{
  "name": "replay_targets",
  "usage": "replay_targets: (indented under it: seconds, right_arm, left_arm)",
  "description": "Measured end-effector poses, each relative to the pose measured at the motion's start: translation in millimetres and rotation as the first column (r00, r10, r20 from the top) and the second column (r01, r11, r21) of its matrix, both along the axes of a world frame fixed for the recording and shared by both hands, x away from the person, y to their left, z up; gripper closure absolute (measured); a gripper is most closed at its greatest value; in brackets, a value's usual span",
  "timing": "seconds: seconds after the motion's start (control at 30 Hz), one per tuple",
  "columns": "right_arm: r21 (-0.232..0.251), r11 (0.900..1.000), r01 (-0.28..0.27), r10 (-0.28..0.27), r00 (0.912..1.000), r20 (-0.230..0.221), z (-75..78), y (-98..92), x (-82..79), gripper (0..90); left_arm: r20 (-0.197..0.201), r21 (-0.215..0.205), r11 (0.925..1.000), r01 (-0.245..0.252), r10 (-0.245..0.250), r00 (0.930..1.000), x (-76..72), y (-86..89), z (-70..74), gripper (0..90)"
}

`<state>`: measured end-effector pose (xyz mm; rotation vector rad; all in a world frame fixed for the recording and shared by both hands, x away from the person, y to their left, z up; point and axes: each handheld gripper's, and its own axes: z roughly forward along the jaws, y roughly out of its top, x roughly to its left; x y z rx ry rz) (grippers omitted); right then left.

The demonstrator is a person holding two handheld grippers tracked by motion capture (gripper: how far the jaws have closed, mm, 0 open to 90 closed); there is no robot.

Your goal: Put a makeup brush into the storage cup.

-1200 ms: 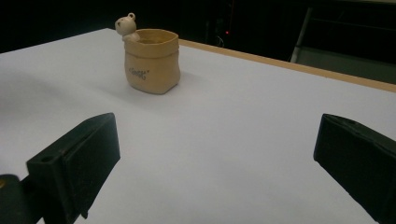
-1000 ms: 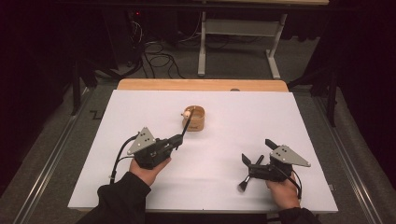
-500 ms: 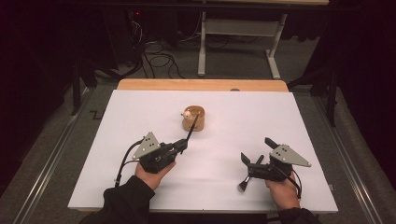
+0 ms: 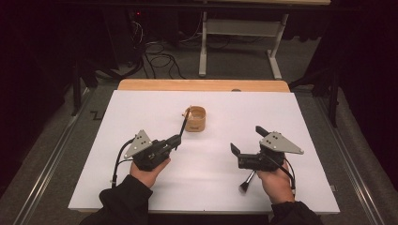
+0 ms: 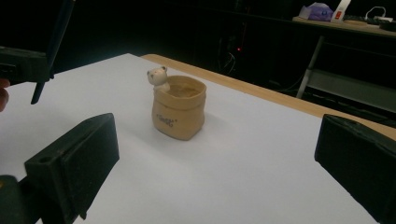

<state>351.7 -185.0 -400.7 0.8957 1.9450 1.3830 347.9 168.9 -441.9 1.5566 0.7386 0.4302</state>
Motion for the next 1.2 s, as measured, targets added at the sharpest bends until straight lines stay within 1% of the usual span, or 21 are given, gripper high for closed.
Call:
replay_targets:
  seconds: [0.1,0.13,0.3,0.33,0.4,0.43,0.47,0.5,0.77,0.87,0.97,1.0,1.1,1.13,1.2]
  right_arm:
    - [0.0,1.0,-0.006,0.006,1.0,0.004,3.3,4.0,2.0,0.5]
    - [0.003,1.0,-0.015,0.015,0.9999,0.003,7.0,8.7,5.1,0.5]
    - [0.01,0.999,-0.041,0.041,0.9992,0.001,12.1,20.7,12.4,0.5]
    - [0.01,0.999,-0.041,0.041,0.9992,0.001,12.1,20.7,12.4,0.5]
    - [0.006,0.998,-0.057,0.057,0.9984,0.007,13.5,27.0,14.7,0.5]
    - [-0.004,0.998,-0.07,0.07,0.9975,0.01,15.0,34.2,16.3,0.5]
    - [-0.004,0.998,-0.07,0.07,0.9975,0.01,15.0,34.2,16.3,0.5]
    - [-0.006,0.997,-0.08,0.08,0.9967,0.012,16.1,40.4,17.3,0.5]
    - [-0.005,0.994,-0.111,0.111,0.9936,0.02,18.7,60.0,18.9,0.5]
    - [-0.007,0.993,-0.118,0.118,0.9928,0.022,17.8,63.6,19.0,0.5]
    - [0.003,0.992,-0.123,0.123,0.9923,0.016,13.9,66.0,18.6,0.5]
    - [0.014,0.992,-0.128,0.128,0.9917,0.01,10.4,66.9,18.2,0.5]
    - [-0.004,0.992,-0.129,0.129,0.9917,0.003,6.9,68.1,17.7,0.5]
    - [0.008,0.991,-0.133,0.133,0.9911,-0.001,4.1,66.8,17.0,0.5]
    - [0.011,0.991,-0.132,0.132,0.9912,-0.005,3.6,66.5,16.6,0.5]
  left_arm:
    - [0.002,-0.003,1.0,-0.006,0.006,1.0,0.4,1.3,0.2,84.7]
    - [0.002,-0.004,1.0,-0.008,0.008,1.0,0.5,1.8,0.3,84.7]
    - [0.001,-0.004,0.9998,-0.018,0.018,0.9998,0.0,3.8,0.3,84.7]
    - [0.001,-0.004,0.9998,-0.018,0.018,0.9998,0.0,3.8,0.3,84.8]
    - [0.0,-0.007,0.9998,-0.019,0.019,0.9998,0.0,3.9,0.0,84.7]
    - [0.0,-0.008,0.9998,-0.02,0.02,0.9998,0.0,3.9,-0.3,84.7]
    - [0.0,-0.008,0.9998,-0.02,0.02,0.9998,0.0,3.9,-0.3,84.7]
    - [0.001,-0.008,0.9997,-0.021,0.021,0.9998,0.0,3.7,-0.5,84.8]
    - [0.004,-0.01,0.9997,-0.024,0.024,0.9997,-1.1,3.3,-1.1,84.7]
    - [0.005,-0.006,0.9997,-0.022,0.022,0.9997,-1.4,3.2,-1.3,84.7]
    - [0.002,-0.004,0.9998,-0.02,0.02,0.9998,-1.5,2.2,-2.2,84.7]
    - [0.001,-0.002,0.9998,-0.02,0.02,0.9998,-1.5,1.6,-2.6,84.7]
    - [0.0,0.001,0.9999,-0.013,0.013,0.9999,-2.1,-0.8,-3.9,84.7]
    - [0.0,0.006,0.9999,-0.009,0.009,1.0,-2.6,-2.0,-4.6,84.7]
    - [0.001,0.009,1.0,-0.003,0.003,1.0,-3.4,-4.0,-5.4,84.7]
